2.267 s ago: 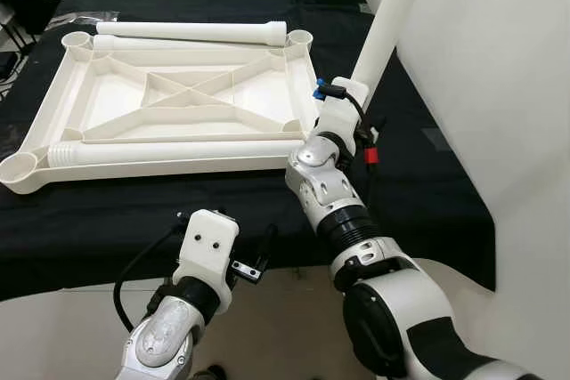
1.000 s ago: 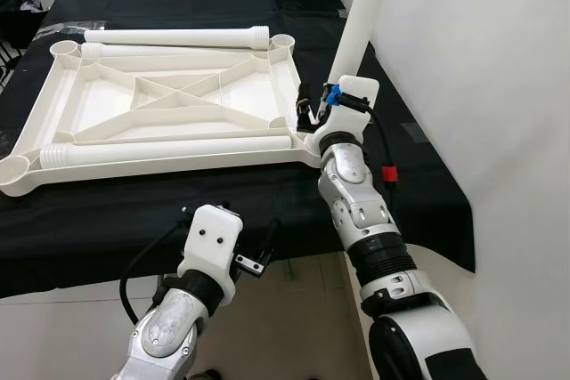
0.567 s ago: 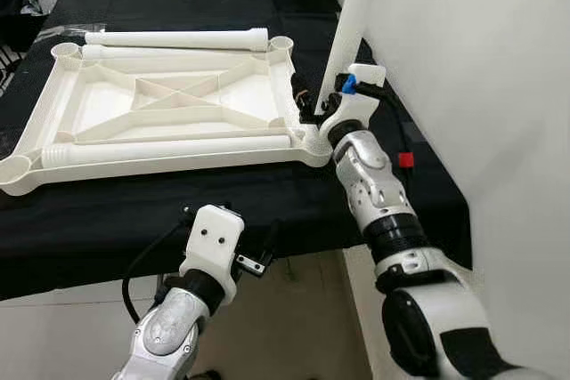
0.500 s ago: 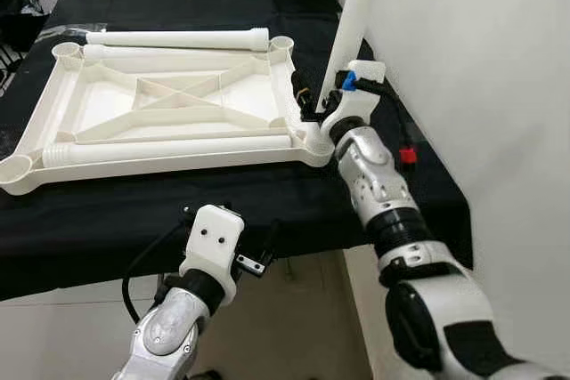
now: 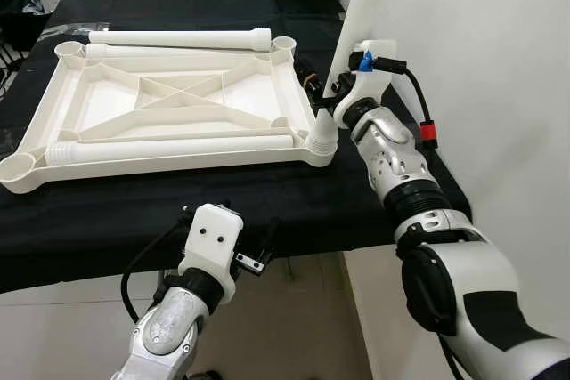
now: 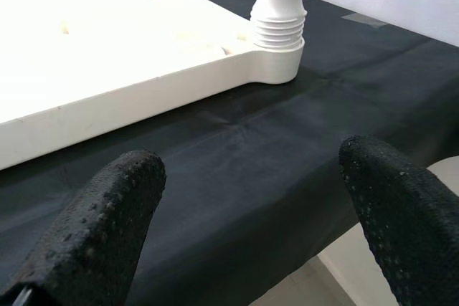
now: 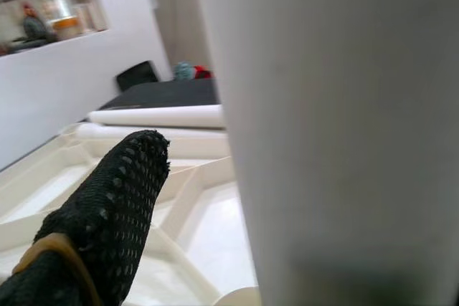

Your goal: Building children table

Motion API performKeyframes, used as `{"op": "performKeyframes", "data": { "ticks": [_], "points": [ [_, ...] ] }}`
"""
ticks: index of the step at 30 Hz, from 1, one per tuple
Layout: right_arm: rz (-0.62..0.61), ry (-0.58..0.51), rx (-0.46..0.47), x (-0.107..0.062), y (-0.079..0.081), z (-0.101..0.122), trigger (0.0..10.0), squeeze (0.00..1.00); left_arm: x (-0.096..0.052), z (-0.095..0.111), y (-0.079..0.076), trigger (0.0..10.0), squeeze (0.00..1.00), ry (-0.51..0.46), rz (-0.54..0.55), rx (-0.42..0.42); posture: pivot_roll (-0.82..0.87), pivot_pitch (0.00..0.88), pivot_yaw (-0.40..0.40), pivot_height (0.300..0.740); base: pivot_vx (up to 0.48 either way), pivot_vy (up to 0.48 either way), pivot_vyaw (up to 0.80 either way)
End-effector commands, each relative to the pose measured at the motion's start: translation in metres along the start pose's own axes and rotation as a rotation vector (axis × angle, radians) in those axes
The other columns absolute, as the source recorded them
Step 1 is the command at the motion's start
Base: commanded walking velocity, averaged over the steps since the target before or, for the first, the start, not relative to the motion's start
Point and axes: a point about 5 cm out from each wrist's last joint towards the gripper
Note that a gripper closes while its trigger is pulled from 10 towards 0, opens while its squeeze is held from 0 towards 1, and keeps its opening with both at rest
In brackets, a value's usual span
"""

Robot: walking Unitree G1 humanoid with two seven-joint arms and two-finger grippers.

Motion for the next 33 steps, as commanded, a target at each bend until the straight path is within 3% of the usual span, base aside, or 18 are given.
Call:
{"op": "performKeyframes", "data": {
  "ticks": [1, 10, 11, 12, 13, 14, 26, 33],
  "points": [
    [0.053, 0.006, 0.026, -0.001, -0.004, 0.001, 10.0, 0.0, -0.002, -0.004, -0.002, 10.0, 0.0, 0.017, -0.005, 0.003, 0.1, 0.184, -0.091, 0.74, 0.0, 0.0, 0.0],
    [0.079, 0.033, 0.02, -0.004, -0.015, 0.004, 10.0, 0.0, -0.002, -0.003, -0.003, 10.0, 0.0, 0.016, -0.013, 0.001, 0.1, 0.185, -0.092, 0.74, 0.0, 0.0, 0.0],
    [0.085, 0.037, 0.016, -0.003, -0.015, 0.004, 9.3, 0.0, -0.002, -0.003, -0.003, 10.0, 0.0, 0.016, -0.013, 0.001, 0.1, 0.186, -0.093, 0.74, 0.0, 0.0, 0.0],
    [0.092, 0.04, 0.014, -0.003, -0.015, 0.004, 7.0, 0.0, -0.002, -0.003, -0.004, 10.0, 0.0, 0.016, -0.013, 0.001, 0.1, 0.186, -0.093, 0.74, 0.0, 0.0, 0.0],
    [0.098, 0.042, 0.014, -0.003, -0.014, 0.003, 1.5, 0.0, -0.002, -0.003, -0.004, 10.0, 0.0, 0.016, -0.012, 0.0, 0.1, 0.186, -0.093, 0.74, 0.0, 0.0, 0.0],
    [0.105, 0.044, 0.014, -0.003, -0.013, 0.003, 0.0, 0.0, -0.002, -0.003, -0.004, 10.0, 0.0, 0.016, -0.014, 0.001, 0.1, 0.186, -0.092, 0.74, 0.0, 0.0, 0.0],
    [0.126, 0.045, 0.017, -0.002, -0.009, 0.001, 0.0, 0.0, -0.003, -0.003, -0.004, 10.0, 0.0, 0.016, -0.01, 0.003, 0.1, 0.176, -0.094, 0.74, 0.0, 0.0, 0.0],
    [-0.024, 0.092, -0.014, 0.0, -0.006, -0.01, 0.0, 0.0, -0.001, -0.003, -0.005, 10.0, 0.0, 0.011, -0.013, 0.002, 0.09, 0.166, -0.091, 0.74, 0.0, 0.0, 0.0]
  ]
}}
Point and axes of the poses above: a point about 5 cm out from each wrist's last joint towards the gripper, its own x axis pointing out of the wrist towards the gripper, its own z axis along the axis of the wrist's last joint, y = z × x, and after that the axes turned 9 degrees about -x, right-handed
